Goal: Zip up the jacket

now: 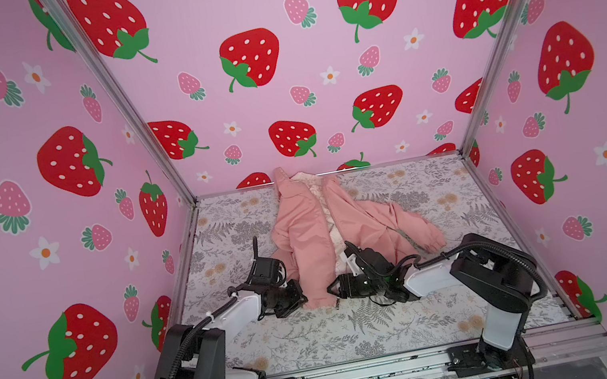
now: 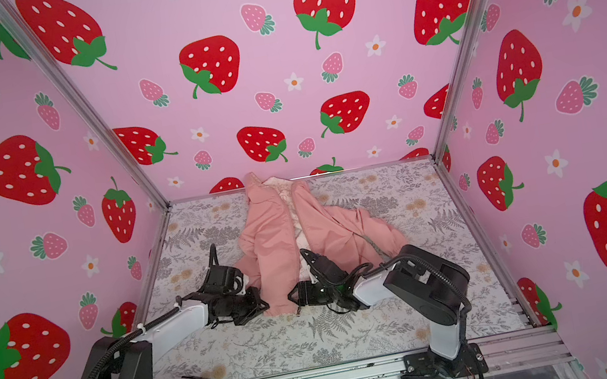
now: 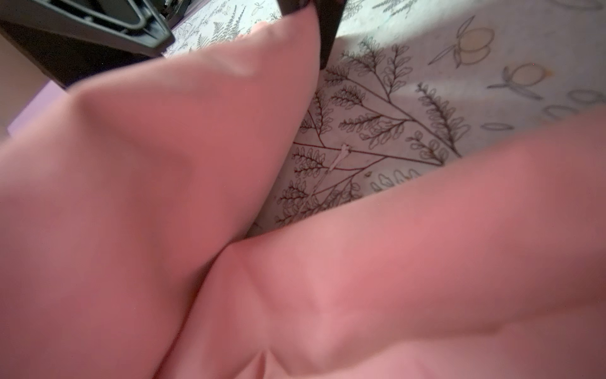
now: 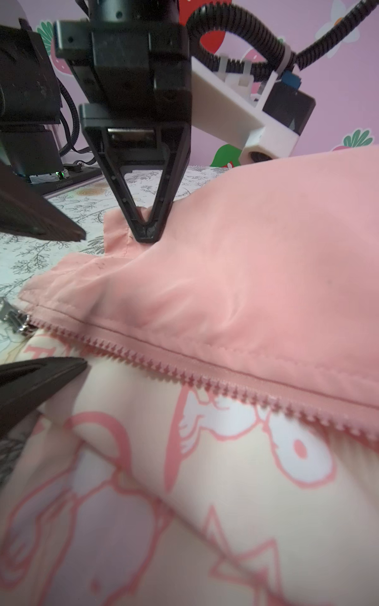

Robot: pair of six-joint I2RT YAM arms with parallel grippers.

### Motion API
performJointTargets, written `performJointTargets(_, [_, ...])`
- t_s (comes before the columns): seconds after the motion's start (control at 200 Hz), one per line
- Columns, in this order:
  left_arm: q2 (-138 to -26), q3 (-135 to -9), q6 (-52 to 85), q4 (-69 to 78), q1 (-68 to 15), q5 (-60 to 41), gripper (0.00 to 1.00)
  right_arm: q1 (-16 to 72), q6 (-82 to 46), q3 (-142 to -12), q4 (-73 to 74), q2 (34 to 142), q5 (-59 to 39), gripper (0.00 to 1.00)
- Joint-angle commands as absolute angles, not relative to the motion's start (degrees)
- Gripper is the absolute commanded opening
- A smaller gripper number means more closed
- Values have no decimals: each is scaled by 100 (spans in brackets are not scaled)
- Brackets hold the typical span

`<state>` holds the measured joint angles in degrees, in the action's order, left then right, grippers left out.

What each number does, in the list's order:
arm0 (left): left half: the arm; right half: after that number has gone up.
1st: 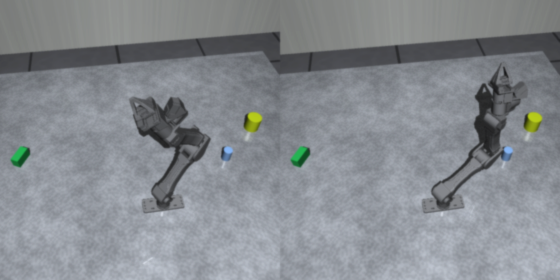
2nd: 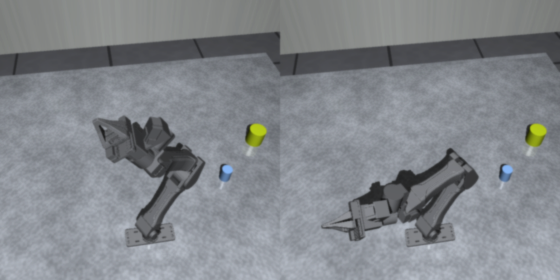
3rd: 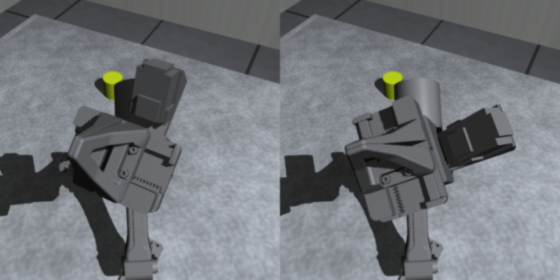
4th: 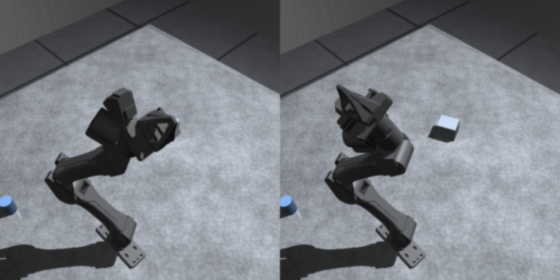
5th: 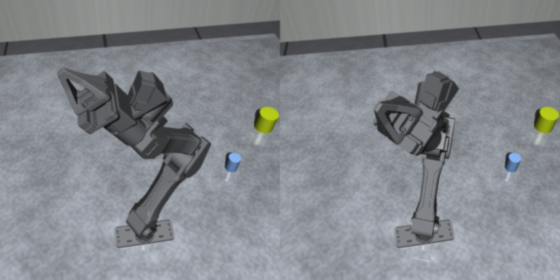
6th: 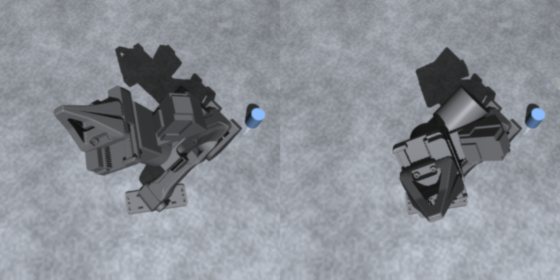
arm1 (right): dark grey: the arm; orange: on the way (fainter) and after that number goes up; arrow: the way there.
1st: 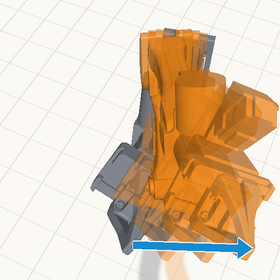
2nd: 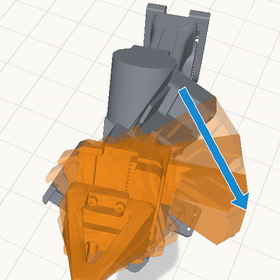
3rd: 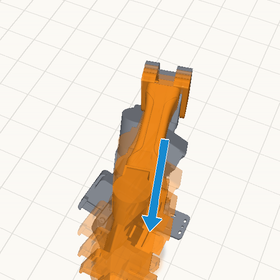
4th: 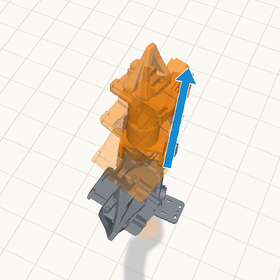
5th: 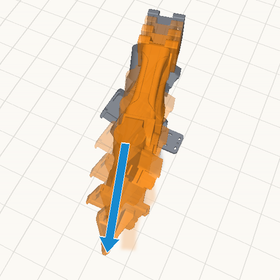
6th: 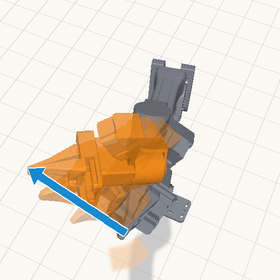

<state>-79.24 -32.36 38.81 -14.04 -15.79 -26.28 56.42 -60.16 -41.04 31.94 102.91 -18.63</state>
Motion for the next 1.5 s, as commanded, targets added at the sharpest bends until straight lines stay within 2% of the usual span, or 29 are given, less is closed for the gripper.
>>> performJointTargets(0.0, [-8022,-3162,3875,-1358,-1541,-2755,0,5669,-6062,-4256,3259,10465,-1857,59])
performJointTargets(0.725, [-8068,-3105,3892,-1283,-1478,-2812,0,5861,-6961,-3604,5046,10565,-2461,52])
performJointTargets(1.015, [-8053,-3098,3858,-1319,-1467,-2821,0,5854,-6821,-3586,5127,10369,-2343,32])
performJointTargets(1.496, [-8067,-3059,3841,-1296,-1433,-2848,0,5737,-6607,-3658,5520,10384,-2636,29])
